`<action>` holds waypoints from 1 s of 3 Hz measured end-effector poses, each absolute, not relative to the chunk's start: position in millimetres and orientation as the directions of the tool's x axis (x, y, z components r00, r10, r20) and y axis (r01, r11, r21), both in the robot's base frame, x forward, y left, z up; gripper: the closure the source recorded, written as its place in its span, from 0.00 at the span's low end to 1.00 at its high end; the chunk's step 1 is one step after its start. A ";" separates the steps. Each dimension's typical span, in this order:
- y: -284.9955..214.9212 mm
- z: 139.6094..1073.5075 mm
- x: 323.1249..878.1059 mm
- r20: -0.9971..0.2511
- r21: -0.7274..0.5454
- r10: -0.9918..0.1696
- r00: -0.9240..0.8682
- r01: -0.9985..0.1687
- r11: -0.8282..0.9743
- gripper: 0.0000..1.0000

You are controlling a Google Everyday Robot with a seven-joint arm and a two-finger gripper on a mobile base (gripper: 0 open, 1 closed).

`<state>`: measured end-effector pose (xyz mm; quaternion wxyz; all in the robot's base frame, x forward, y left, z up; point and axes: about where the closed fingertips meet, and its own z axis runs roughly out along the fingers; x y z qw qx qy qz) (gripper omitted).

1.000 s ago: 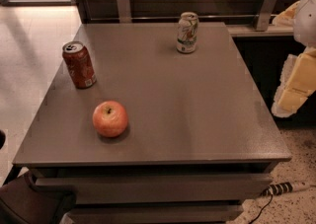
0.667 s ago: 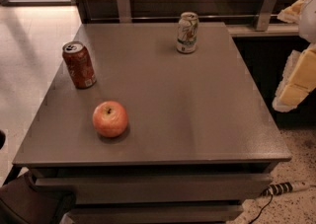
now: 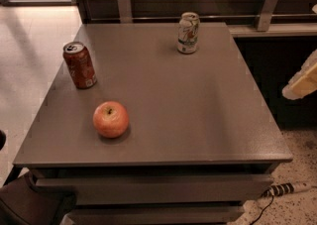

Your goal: Move 7up can near apple

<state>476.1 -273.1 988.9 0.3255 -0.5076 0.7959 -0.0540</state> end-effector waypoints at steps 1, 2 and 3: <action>-287.9 998.5 524.8 -0.643 -0.440 -0.738 -0.205 -0.689 0.575 0.00; -299.1 1016.5 576.5 -0.764 -0.434 -0.631 -0.135 -0.615 0.658 0.00; -293.0 1024.9 608.3 -0.829 -0.371 -0.547 -0.116 -0.619 0.693 0.00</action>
Offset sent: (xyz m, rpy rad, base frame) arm 0.1568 -0.0406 0.0457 0.5074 -0.3841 -0.0782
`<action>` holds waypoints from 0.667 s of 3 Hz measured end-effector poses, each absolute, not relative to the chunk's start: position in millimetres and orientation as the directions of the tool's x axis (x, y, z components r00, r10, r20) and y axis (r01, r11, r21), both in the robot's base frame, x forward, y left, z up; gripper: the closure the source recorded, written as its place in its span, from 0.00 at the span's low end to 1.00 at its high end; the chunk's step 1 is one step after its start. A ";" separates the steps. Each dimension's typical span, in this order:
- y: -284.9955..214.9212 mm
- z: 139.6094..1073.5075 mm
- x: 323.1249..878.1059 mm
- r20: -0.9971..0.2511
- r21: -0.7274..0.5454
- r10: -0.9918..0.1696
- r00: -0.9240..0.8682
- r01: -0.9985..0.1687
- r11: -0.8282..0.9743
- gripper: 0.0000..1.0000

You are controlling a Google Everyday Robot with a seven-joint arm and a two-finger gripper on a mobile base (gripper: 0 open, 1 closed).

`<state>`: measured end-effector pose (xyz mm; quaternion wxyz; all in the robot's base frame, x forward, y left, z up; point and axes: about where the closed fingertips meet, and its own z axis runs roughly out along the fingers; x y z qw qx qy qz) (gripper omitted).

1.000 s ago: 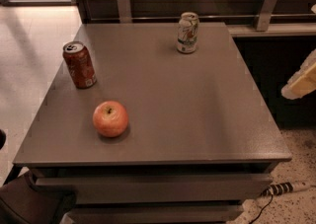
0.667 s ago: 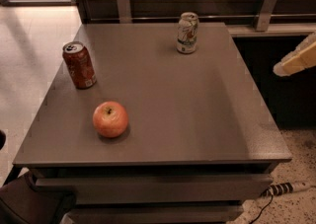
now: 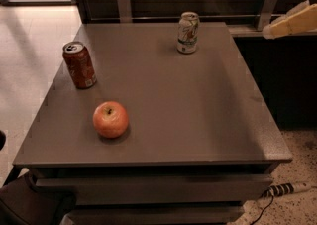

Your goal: Move 7up can near apple

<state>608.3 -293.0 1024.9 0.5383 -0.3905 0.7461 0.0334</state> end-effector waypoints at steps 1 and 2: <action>-291.7 1023.1 610.2 -0.831 -0.368 -0.545 -0.115 -0.621 0.692 0.00; -279.5 1003.1 638.7 -0.856 -0.331 -0.507 -0.102 -0.645 0.689 0.00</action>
Offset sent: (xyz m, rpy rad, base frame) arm 0.0647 0.0227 -0.0456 0.1124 0.0099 0.0663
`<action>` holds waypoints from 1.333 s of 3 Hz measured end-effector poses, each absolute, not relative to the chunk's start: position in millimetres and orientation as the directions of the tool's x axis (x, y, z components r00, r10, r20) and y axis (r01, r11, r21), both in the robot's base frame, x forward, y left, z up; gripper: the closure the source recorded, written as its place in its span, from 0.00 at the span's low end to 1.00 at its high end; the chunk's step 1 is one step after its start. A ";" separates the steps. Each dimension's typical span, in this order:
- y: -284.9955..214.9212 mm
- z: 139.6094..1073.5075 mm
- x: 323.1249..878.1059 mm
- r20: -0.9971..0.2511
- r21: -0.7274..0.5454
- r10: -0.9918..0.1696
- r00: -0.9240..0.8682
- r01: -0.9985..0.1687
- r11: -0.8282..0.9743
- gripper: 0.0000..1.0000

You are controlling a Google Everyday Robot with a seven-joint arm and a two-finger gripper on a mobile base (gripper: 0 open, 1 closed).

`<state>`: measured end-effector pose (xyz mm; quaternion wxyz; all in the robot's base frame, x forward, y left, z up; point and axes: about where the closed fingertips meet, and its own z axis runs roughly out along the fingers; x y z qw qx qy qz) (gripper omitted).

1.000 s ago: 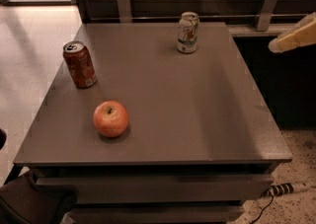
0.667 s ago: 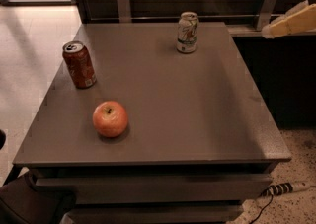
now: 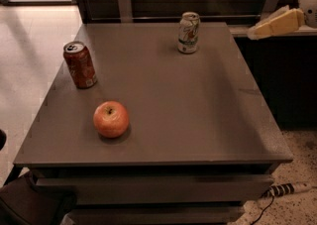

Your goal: Move 7up can near apple

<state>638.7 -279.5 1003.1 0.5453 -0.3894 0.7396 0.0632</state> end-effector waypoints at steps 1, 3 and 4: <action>-250.1 977.6 676.6 -0.891 -0.268 -0.446 -0.080 -0.699 0.663 0.00; -186.4 920.0 736.4 -0.939 -0.140 -0.335 -0.081 -0.798 0.587 0.00; -163.1 901.9 754.3 -0.957 -0.105 -0.283 -0.069 -0.823 0.558 0.00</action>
Offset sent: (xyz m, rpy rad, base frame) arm 0.1170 0.0969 -0.0948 0.2496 0.0825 0.2343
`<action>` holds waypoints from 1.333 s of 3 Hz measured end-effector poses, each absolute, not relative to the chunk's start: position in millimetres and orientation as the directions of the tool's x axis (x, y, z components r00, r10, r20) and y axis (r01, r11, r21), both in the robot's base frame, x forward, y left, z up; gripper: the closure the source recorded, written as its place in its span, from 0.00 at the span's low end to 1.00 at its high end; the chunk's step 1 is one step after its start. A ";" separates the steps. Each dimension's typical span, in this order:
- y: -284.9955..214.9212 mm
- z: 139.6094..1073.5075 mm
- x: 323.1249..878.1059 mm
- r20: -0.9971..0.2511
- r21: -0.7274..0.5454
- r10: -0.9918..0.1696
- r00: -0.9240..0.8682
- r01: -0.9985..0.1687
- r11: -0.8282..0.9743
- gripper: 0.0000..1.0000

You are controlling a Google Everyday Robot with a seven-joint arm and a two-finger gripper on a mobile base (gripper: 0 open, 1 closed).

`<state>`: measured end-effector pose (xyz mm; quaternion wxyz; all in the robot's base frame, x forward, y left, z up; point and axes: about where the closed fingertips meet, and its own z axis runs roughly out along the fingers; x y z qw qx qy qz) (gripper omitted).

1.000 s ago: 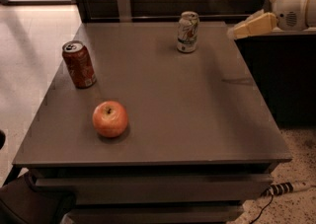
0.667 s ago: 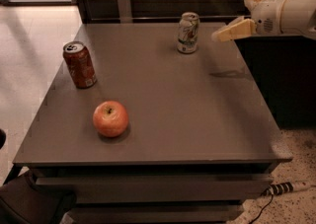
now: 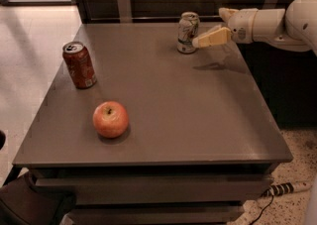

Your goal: Move 7up can near apple

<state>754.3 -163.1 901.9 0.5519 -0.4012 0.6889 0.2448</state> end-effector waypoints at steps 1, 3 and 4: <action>-145.8 894.6 770.0 -0.974 -0.086 -0.223 -0.045 -0.835 0.544 0.00; -124.6 887.8 781.3 -0.987 -0.054 -0.156 -0.034 -0.847 0.528 0.26; -121.3 887.2 781.7 -0.987 -0.053 -0.155 -0.034 -0.850 0.524 0.49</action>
Offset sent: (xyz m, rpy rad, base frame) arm 0.0390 0.0455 -0.0174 0.2185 -0.0446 0.0522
